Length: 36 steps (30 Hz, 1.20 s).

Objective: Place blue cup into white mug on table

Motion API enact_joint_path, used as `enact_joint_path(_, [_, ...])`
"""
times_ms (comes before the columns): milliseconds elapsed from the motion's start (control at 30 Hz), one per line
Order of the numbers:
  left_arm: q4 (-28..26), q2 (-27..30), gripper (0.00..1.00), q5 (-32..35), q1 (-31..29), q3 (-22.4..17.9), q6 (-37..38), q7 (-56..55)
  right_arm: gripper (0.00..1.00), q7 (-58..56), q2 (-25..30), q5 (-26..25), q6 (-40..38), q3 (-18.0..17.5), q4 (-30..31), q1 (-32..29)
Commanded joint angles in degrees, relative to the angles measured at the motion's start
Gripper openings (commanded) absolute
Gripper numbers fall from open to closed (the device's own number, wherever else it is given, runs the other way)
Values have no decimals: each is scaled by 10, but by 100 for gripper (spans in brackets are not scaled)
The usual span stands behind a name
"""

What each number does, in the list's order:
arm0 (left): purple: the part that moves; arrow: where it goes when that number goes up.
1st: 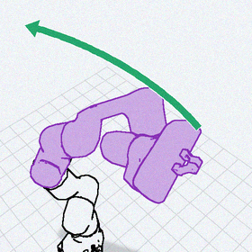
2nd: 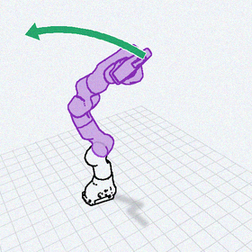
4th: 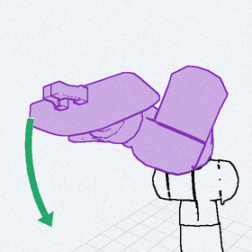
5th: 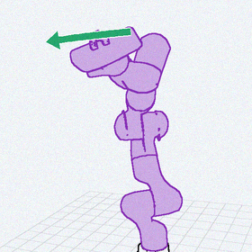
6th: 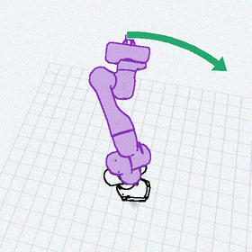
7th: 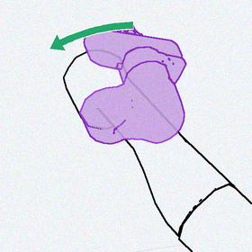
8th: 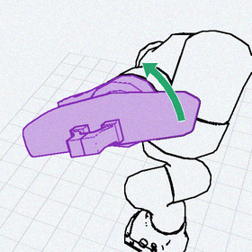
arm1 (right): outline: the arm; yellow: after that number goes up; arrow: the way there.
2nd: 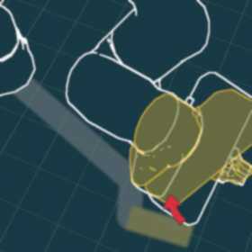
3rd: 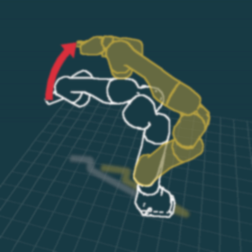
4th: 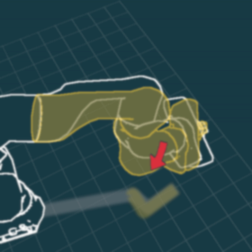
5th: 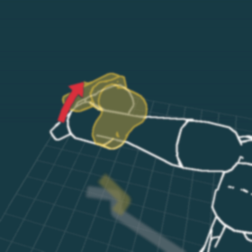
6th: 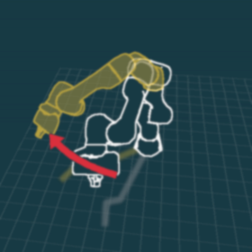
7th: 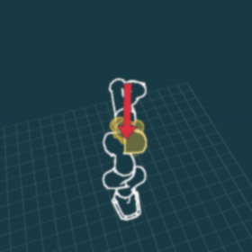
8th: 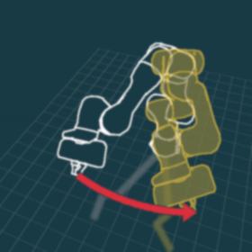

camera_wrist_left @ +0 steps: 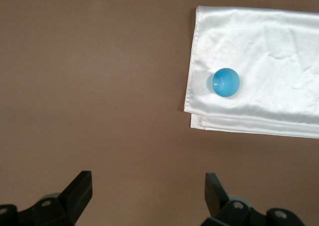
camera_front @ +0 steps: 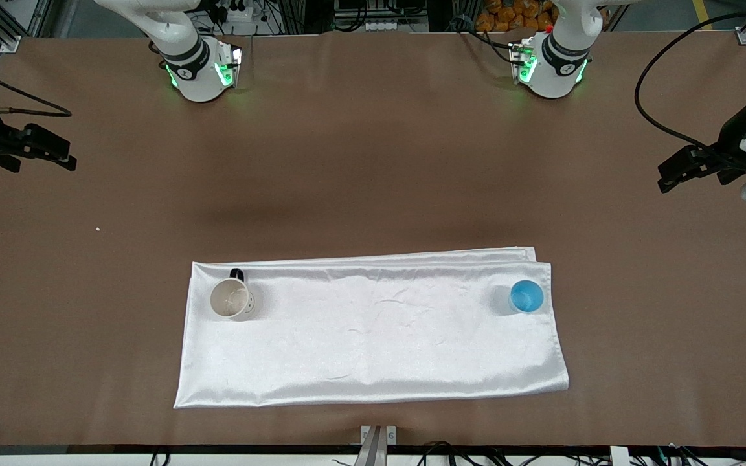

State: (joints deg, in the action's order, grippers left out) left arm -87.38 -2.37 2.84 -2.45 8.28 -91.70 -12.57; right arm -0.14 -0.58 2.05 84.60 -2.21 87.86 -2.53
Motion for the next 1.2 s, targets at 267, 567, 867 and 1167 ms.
enact_joint_path(267, [-8, 1, 100, -26, -2, -5, -1, 17, 100, -6, 3, -4, -5, -2, 2, -5])
enact_joint_path(567, [-29, -69, 100, -38, 6, -5, -80, 3, 100, -6, 1, -4, -5, -2, 3, -5])
enact_joint_path(867, [-31, -152, 100, -39, 14, -4, -163, 3, 100, -7, -2, -3, -3, -2, 11, -2])
enact_joint_path(1167, [-33, -202, 100, -39, 22, -3, -227, 1, 100, -7, -5, -1, 40, -4, 64, 2])
